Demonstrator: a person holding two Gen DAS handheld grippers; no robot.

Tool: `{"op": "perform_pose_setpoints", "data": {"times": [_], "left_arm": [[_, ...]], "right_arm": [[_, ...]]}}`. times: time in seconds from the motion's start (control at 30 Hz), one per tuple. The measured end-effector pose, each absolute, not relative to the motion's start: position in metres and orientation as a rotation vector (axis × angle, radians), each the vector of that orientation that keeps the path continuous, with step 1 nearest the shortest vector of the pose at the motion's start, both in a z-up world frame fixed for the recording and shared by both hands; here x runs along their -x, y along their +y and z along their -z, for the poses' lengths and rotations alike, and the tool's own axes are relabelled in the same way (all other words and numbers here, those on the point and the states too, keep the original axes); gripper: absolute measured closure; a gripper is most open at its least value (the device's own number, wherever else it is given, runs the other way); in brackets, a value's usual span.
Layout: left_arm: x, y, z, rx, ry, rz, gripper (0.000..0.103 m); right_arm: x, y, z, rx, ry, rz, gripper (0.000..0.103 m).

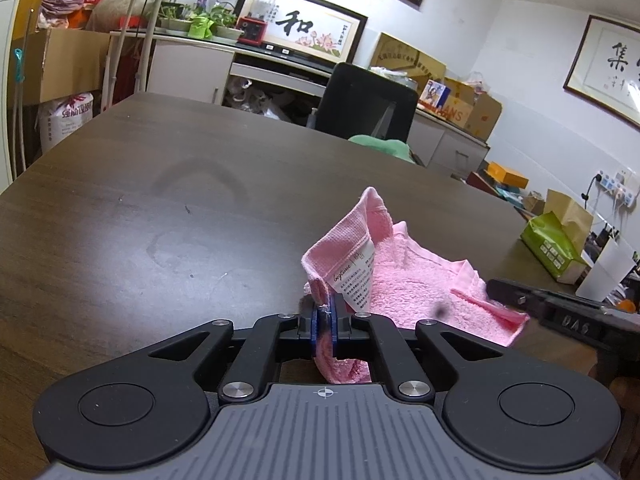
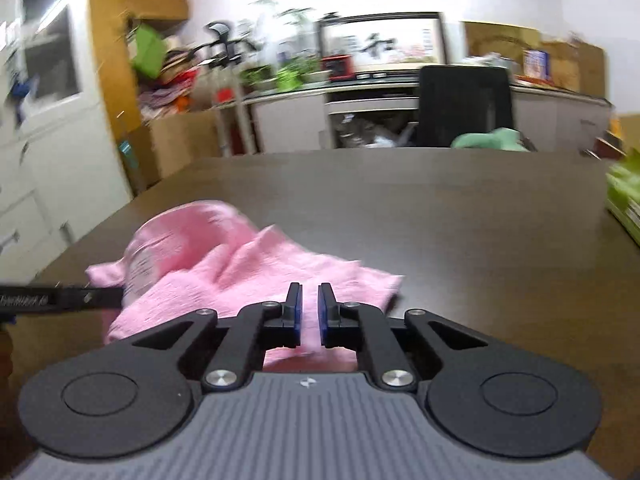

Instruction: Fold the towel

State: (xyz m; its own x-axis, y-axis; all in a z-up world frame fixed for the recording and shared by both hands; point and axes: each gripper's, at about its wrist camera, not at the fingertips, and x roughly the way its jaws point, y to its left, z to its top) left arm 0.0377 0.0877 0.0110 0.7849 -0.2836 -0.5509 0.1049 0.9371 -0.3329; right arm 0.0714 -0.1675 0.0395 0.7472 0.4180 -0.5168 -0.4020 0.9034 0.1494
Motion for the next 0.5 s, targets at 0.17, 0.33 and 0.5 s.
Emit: {"op": "perform_pose_setpoints", "data": {"times": [0.17, 0.33, 0.5], "left_arm": [[-0.037, 0.090, -0.011, 0.303, 0.639, 0.216, 0.097], [-0.038, 0.090, -0.010, 0.308, 0.646, 0.210, 0.096], [-0.037, 0.089, -0.010, 0.301, 0.645, 0.207, 0.096]], "right_arm": [[-0.067, -0.160, -0.038, 0.029, 0.590, -0.438, 0.082], [-0.060, -0.160, -0.041, 0.041, 0.591, -0.462, 0.036], [-0.058, -0.148, -0.037, 0.109, 0.587, -0.466, 0.042]]}}
